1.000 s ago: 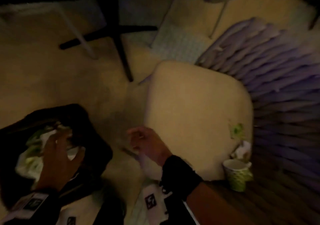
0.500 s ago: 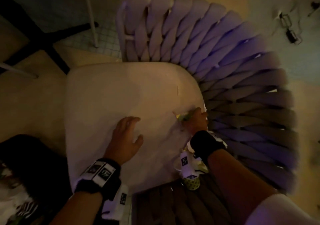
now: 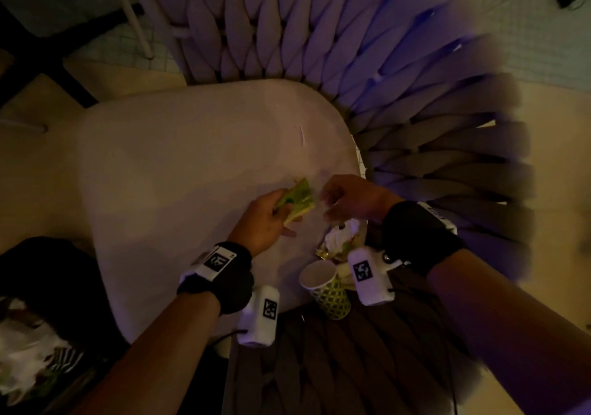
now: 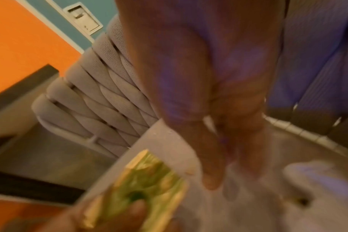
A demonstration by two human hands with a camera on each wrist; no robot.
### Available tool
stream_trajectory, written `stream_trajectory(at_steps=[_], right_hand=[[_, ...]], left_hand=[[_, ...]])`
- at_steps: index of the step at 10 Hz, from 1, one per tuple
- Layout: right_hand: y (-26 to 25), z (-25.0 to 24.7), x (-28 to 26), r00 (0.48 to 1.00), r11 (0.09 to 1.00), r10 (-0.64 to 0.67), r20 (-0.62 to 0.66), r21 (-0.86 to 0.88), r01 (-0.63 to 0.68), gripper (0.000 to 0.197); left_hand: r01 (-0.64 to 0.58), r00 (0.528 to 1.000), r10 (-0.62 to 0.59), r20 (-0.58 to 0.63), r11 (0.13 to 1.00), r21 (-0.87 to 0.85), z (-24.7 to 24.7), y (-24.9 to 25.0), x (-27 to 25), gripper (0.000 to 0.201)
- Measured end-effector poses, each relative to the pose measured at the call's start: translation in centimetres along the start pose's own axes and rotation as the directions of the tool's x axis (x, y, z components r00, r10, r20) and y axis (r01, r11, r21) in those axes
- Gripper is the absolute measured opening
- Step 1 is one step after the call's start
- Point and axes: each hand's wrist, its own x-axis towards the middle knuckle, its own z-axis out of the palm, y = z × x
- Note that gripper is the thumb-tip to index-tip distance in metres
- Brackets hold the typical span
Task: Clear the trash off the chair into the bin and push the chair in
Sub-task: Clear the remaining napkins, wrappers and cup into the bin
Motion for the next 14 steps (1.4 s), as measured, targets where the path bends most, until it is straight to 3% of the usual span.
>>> stream_trajectory(at_steps=[1,2,3,4,5,6,7,8,9,10,11,12,13,14], right_hand=[[2.8,-0.5,-0.2,0.975,0.962,0.211,-0.063,-0.161,-0.219,0.046],[3.2,1.3,-1.2,0.967,0.931,0.251,-0.034,-0.265,-0.251,0.042],[3.7,3.0,1.2,0.97,0.837,0.235,-0.062,-0.494,-0.234,0.064],[6.0,4.3,3.0,0.967,0.768,0.217,-0.131,-0.589,-0.252,0.081],[5.3,3.9,1.2,0.952,0.776,0.264,-0.153,-0.552,-0.304,0.067],[4.8,2.9,0.7,0.919,0.809,0.333,-0.21,-0.438,-0.393,0.052],[3.9,1.2,-0.3,0.939,0.862,0.313,-0.146,-0.373,-0.345,0.039],[2.7,-0.6,-1.8,0.963,0.871,0.231,-0.14,-0.411,-0.268,0.011],[1.7,-2.3,-0.9,0.95,0.962,0.267,-0.16,-0.019,-0.273,0.021],[-2.2,-2.2,-1.7,0.982,0.982,0.157,-0.103,0.124,-0.144,0.021],[-6.8,0.6,-2.0,0.997,0.99,0.056,-0.056,0.135,-0.048,0.021],[-11.6,7.1,-1.3,0.998,0.997,-0.042,0.049,0.06,0.04,0.018],[-15.9,16.9,0.0,0.983,0.993,-0.098,0.153,-0.056,0.107,0.019],[-18.9,28.4,1.8,0.955,0.963,-0.145,0.259,-0.184,0.196,0.02]], left_hand=[[0.039,0.999,-0.039,-0.005,0.993,0.108,0.0,-0.1,-0.4,0.049],[0.046,0.997,-0.057,0.057,0.981,0.188,-0.1,-0.7,-1.0,0.077],[0.04,0.992,-0.071,0.106,0.963,0.265,0.2,-1.7,-1.3,0.08],[-0.075,0.988,0.008,0.157,0.899,0.431,0.9,-2.5,-1.9,0.065],[-0.127,0.985,0.045,0.169,0.847,0.516,1.7,-3.9,-2.5,0.041],[-0.101,0.981,-0.011,0.193,0.824,0.557,2.4,-4.1,-3.0,0.025],[-0.09,0.978,-0.036,0.206,0.818,0.569,2.6,-4.0,-3.0,0.033],[-0.056,0.995,0.013,0.096,0.889,0.455,2.0,-4.1,-2.7,0.029],[-0.034,0.999,0.046,-0.026,0.934,0.355,0.6,-3.5,-2.7,0.022],[-0.001,0.991,0.042,-0.125,0.951,0.31,-2.4,-3.3,-3.2,0.02],[0.035,0.966,0.031,-0.256,0.968,0.25,-6.9,-4.4,-5.4,0.018],[0.08,0.912,-0.004,-0.411,0.983,0.168,-12.4,-6.5,-9.8,0.026],[0.139,0.843,-0.084,-0.532,0.988,0.064,-18.2,-10.7,-15.6,0.03],[0.238,0.755,-0.249,-0.607,0.966,-0.1,-23.7,-16.8,-22.4,0.036]])
